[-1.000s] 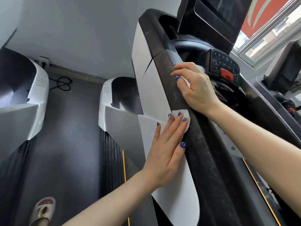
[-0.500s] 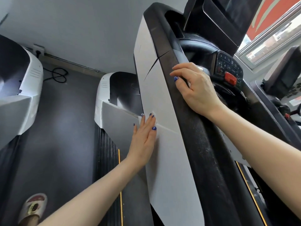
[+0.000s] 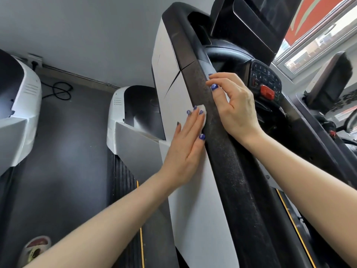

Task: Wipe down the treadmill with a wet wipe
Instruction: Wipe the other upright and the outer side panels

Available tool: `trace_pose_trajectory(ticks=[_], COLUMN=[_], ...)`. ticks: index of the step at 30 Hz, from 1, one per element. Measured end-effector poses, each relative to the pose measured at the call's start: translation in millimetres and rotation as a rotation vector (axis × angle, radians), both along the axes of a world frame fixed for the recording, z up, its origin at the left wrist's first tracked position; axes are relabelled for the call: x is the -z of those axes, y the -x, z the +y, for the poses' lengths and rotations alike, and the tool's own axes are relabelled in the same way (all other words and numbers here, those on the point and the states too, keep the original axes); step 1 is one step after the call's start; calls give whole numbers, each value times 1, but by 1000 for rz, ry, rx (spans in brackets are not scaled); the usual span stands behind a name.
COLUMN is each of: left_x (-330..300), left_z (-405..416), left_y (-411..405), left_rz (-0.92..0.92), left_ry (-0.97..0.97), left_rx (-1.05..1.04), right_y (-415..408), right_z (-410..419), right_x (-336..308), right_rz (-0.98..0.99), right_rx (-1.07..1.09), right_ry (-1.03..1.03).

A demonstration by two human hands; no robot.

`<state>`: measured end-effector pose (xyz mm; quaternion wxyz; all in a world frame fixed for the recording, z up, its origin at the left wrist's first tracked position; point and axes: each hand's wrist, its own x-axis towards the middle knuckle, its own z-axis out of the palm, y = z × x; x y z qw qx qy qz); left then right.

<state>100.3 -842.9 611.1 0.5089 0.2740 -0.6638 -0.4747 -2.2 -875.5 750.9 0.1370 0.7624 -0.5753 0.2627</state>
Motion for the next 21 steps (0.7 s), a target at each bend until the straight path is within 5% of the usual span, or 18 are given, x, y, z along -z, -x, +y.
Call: trace_pose_trajectory(ticks=[8,14,21], left_x=[4,-4,6], left_z=[62,0,51], left_y=[-6,-7,-16], left_rz=[7,-60,-44], left_ry=[245,162,279], left_rx=[66,-10,50], right_y=[0,1,3], right_z=[4,5,5], right_x=[0,-3,-3], right_rz=[-82,-146,-153], right_rx=[24,57,45], right_ry=[29,37,6])
